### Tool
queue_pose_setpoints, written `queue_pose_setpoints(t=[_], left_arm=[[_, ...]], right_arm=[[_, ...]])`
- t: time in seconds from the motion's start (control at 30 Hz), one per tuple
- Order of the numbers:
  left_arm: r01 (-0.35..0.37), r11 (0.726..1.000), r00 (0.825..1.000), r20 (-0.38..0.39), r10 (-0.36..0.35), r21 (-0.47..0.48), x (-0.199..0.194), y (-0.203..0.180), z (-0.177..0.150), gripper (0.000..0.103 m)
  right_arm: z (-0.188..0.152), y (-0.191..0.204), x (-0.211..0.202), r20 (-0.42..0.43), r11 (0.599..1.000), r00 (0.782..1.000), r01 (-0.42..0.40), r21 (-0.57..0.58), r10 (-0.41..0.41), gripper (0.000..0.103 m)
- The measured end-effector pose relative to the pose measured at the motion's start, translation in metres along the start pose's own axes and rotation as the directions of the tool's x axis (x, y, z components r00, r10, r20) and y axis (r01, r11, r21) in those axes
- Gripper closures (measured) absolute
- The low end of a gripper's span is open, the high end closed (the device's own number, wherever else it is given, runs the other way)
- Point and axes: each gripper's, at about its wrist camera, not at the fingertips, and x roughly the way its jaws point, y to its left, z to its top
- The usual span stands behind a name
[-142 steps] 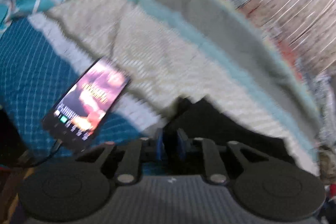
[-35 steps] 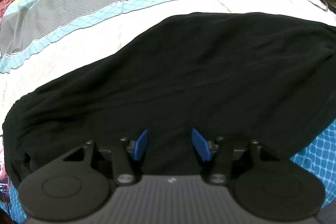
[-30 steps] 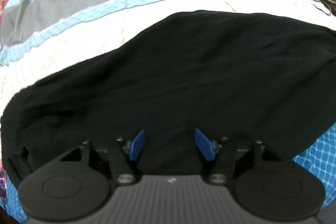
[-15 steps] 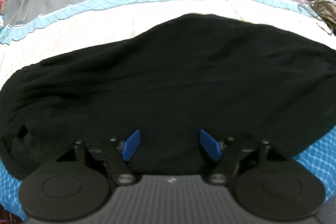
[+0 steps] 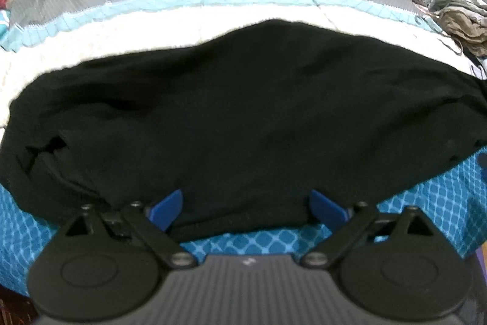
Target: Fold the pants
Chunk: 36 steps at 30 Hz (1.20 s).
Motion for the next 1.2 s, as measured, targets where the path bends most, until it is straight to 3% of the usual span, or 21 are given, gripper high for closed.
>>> queue_pose_setpoints(t=[0.07,0.2,0.37,0.67,0.87,1.1,1.2], left_arm=[[0.036,0.999,0.999,-0.023,-0.036,-0.013,0.006,0.003,-0.002,0.000],[0.055,0.998,0.998,-0.030,-0.055,-0.023,0.012,0.005,-0.001,0.000],[0.037,0.999,0.999,-0.038,-0.036,0.024,0.013,0.001,-0.004,0.000],[0.029,0.999,0.999,-0.025,-0.028,0.037,0.008,-0.002,-0.007,0.000],[-0.007,0.997,1.000,-0.022,0.009,0.079,0.004,-0.013,-0.009,0.000],[-0.004,0.997,0.995,0.104,-0.004,0.081,-0.024,-0.018,0.000,0.000],[0.023,0.998,0.993,0.115,-0.030,0.061,-0.028,-0.019,0.005,0.001]], right_arm=[[-0.006,0.002,0.009,-0.061,1.000,0.998,-0.013,0.014,0.013,0.047],[-0.009,0.003,0.006,-0.046,1.000,0.999,-0.016,0.000,0.016,0.040],[-0.010,-0.004,0.004,-0.017,0.996,0.999,-0.046,0.073,0.048,0.030],[-0.014,0.009,0.009,-0.024,0.995,0.995,-0.101,0.017,0.101,0.006],[-0.014,0.003,0.009,-0.023,0.989,0.989,-0.144,0.033,0.145,0.003],[-0.013,-0.003,0.008,-0.025,0.984,0.984,-0.178,0.014,0.178,0.003],[-0.013,-0.004,0.003,-0.026,0.982,0.982,-0.186,0.017,0.186,0.004]])
